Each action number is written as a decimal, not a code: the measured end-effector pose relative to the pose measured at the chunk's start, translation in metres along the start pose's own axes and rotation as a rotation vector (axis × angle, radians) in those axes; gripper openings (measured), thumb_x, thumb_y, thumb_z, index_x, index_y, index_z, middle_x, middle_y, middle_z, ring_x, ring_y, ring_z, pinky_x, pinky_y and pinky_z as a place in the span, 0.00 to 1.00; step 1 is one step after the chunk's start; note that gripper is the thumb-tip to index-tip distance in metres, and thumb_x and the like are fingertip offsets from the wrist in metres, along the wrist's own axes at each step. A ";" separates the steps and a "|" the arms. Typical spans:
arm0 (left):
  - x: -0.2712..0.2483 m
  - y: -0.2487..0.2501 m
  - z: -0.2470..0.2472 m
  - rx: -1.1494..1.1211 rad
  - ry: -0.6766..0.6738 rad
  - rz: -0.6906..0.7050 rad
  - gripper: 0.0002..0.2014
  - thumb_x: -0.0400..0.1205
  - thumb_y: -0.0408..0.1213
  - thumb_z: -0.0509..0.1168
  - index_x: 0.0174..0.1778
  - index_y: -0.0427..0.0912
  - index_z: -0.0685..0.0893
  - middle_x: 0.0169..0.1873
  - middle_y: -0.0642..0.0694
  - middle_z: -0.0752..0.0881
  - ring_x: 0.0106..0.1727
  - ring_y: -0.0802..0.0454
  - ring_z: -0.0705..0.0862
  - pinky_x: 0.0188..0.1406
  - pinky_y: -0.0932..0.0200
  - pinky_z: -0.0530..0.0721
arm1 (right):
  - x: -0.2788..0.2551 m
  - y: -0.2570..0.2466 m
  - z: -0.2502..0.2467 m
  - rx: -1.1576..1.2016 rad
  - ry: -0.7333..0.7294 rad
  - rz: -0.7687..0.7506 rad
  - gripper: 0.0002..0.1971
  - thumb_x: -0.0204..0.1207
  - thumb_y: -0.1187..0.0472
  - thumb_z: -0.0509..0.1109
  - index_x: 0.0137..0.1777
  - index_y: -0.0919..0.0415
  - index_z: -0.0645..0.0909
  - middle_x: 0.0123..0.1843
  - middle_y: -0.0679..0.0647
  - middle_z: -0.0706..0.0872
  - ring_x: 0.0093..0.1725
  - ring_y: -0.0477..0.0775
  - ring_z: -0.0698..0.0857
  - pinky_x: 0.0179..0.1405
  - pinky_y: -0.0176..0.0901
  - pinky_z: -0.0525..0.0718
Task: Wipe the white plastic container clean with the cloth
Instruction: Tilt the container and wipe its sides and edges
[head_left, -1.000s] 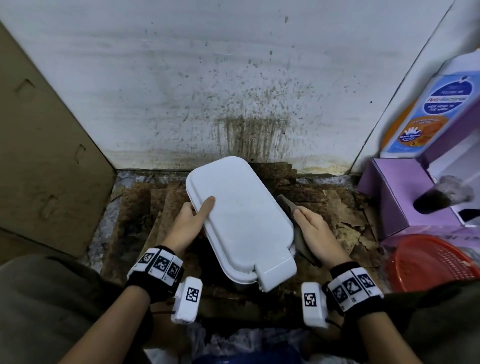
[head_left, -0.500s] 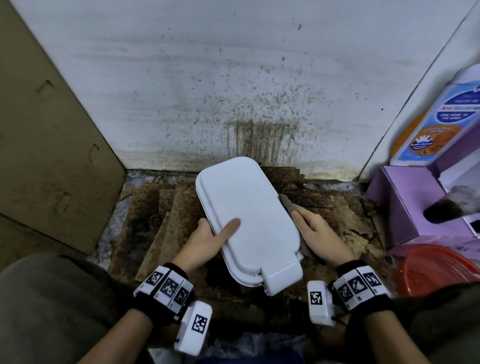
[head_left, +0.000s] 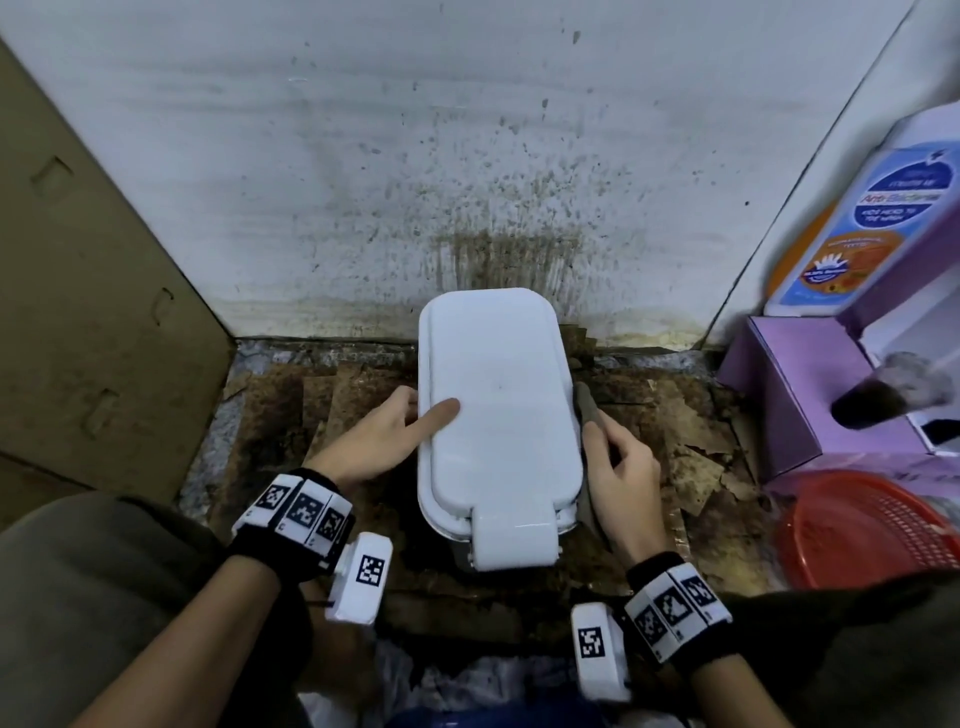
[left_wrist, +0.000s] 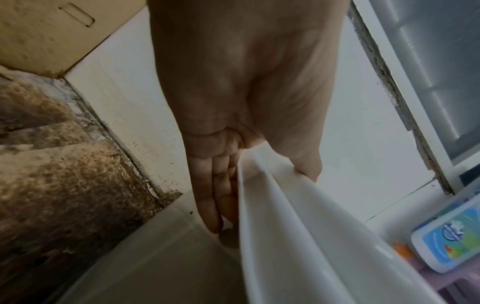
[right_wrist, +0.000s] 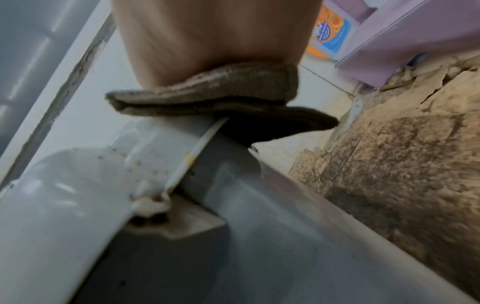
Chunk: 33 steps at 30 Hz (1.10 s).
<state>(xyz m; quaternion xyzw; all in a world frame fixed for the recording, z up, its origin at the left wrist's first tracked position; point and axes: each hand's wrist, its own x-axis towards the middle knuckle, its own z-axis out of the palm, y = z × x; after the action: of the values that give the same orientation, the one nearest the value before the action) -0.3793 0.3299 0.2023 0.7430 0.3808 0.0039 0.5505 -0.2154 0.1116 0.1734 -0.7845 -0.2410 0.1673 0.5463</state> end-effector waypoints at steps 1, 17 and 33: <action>0.001 0.001 0.000 0.010 -0.010 0.002 0.31 0.78 0.70 0.66 0.65 0.48 0.78 0.62 0.54 0.86 0.63 0.59 0.86 0.68 0.49 0.83 | -0.003 0.001 0.002 -0.008 0.023 -0.003 0.17 0.87 0.56 0.64 0.73 0.51 0.82 0.55 0.42 0.87 0.53 0.27 0.83 0.53 0.23 0.79; 0.011 -0.024 0.003 -0.026 -0.068 -0.038 0.40 0.70 0.79 0.66 0.73 0.57 0.79 0.63 0.60 0.89 0.62 0.58 0.89 0.66 0.45 0.86 | -0.002 0.013 0.024 0.014 0.084 0.057 0.13 0.83 0.57 0.63 0.52 0.68 0.82 0.42 0.66 0.87 0.36 0.57 0.81 0.37 0.49 0.79; -0.035 0.001 0.049 0.709 0.105 0.303 0.51 0.78 0.75 0.38 0.90 0.45 0.37 0.89 0.48 0.34 0.89 0.52 0.33 0.89 0.48 0.39 | 0.014 0.000 0.034 0.362 -0.243 0.177 0.16 0.89 0.61 0.60 0.43 0.62 0.86 0.43 0.61 0.89 0.46 0.49 0.84 0.50 0.51 0.80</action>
<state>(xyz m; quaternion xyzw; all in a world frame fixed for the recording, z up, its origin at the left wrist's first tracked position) -0.3827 0.2701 0.1988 0.9337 0.2721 -0.0088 0.2326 -0.2221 0.1460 0.1619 -0.6659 -0.2013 0.3479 0.6285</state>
